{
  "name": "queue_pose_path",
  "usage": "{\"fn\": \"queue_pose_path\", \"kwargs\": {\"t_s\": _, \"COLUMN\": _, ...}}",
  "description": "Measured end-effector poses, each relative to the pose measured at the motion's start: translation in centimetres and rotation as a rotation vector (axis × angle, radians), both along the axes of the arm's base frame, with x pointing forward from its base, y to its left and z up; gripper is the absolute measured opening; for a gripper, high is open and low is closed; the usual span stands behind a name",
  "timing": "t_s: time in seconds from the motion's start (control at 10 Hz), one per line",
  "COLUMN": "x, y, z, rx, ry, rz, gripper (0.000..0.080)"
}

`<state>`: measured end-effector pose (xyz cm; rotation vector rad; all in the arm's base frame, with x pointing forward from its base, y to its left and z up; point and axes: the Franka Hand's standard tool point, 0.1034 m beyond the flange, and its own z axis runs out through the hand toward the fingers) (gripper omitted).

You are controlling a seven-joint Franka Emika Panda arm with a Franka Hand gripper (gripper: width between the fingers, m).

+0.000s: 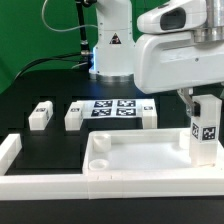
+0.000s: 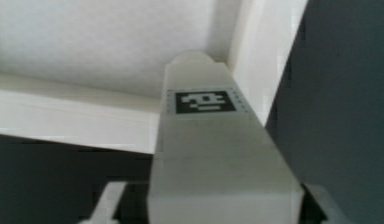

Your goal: Assemble desk

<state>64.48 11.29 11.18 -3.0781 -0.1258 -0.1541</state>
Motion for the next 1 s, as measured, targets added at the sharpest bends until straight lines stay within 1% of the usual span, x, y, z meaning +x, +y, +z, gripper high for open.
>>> {"fn": "queue_pose_path", "kwargs": {"t_s": 0.2, "x": 0.0, "y": -0.1, "z": 0.0, "rx": 0.01, "ry": 0.012, "rz": -0.153, "gripper": 0.0288}}
{"fn": "queue_pose_path", "kwargs": {"t_s": 0.3, "x": -0.1, "y": -0.2, "z": 0.0, "rx": 0.011, "ry": 0.023, "rz": -0.3, "gripper": 0.0288}}
{"fn": "queue_pose_path", "kwargs": {"t_s": 0.5, "x": 0.0, "y": -0.8, "z": -0.1, "rx": 0.057, "ry": 0.037, "rz": -0.549, "gripper": 0.0288}}
{"fn": "queue_pose_path", "kwargs": {"t_s": 0.6, "x": 0.0, "y": -0.9, "z": -0.1, "rx": 0.072, "ry": 0.049, "rz": -0.635, "gripper": 0.0288}}
{"fn": "queue_pose_path", "kwargs": {"t_s": 0.8, "x": -0.1, "y": -1.1, "z": 0.0, "rx": 0.127, "ry": 0.101, "rz": -0.908, "gripper": 0.0291}}
{"fn": "queue_pose_path", "kwargs": {"t_s": 1.0, "x": -0.1, "y": -1.3, "z": 0.0, "rx": 0.158, "ry": 0.138, "rz": -1.128, "gripper": 0.0291}}
